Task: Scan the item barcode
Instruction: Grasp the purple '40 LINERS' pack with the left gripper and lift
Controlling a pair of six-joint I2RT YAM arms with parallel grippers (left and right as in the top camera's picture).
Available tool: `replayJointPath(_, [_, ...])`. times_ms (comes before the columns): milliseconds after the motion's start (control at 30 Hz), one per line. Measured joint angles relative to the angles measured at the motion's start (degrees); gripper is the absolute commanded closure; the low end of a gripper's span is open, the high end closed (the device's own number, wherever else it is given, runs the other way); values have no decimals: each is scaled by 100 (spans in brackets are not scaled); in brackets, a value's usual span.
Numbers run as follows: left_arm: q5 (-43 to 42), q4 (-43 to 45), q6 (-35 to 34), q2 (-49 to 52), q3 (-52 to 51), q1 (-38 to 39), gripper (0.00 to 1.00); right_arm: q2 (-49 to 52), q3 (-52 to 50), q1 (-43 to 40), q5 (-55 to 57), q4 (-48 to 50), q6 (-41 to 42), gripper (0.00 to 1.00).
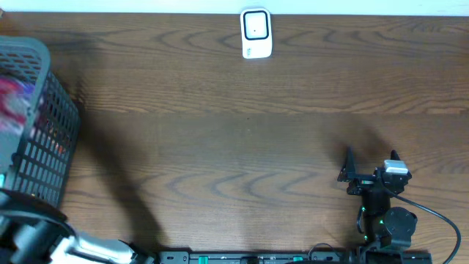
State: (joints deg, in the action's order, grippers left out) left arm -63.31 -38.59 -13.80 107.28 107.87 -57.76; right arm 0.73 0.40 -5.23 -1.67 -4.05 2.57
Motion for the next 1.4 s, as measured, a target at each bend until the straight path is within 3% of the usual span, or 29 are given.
replayJointPath(233, [-238, 461, -476, -1294, 142, 11, 93, 0, 0, 0, 0, 0, 0, 1])
replayJointPath(300, [-136, 428, -573, -1585, 160, 13, 30, 0, 0, 0, 0, 0, 0, 1])
replayJointPath(367, [199, 107, -590, -1690, 210, 24, 0, 0, 0, 0, 0, 0, 0, 1])
replayJointPath(533, [1808, -1137, -599, -1530, 208, 52, 2, 0, 0, 0, -2, 0, 0, 1])
replayJointPath(800, [3724, -1447, -367, -431, -155, 490, 2, 0, 0, 0, 0, 0, 0, 1])
replayJointPath(1167, [6354, -1384, 1853, 933, -203, 1818, 2, 0, 0, 0, 0, 0, 0, 1])
replayJointPath(1400, [6793, -1379, 2986, 1733, -210, 1722, 1, 0, 0, 0, 0, 0, 0, 1])
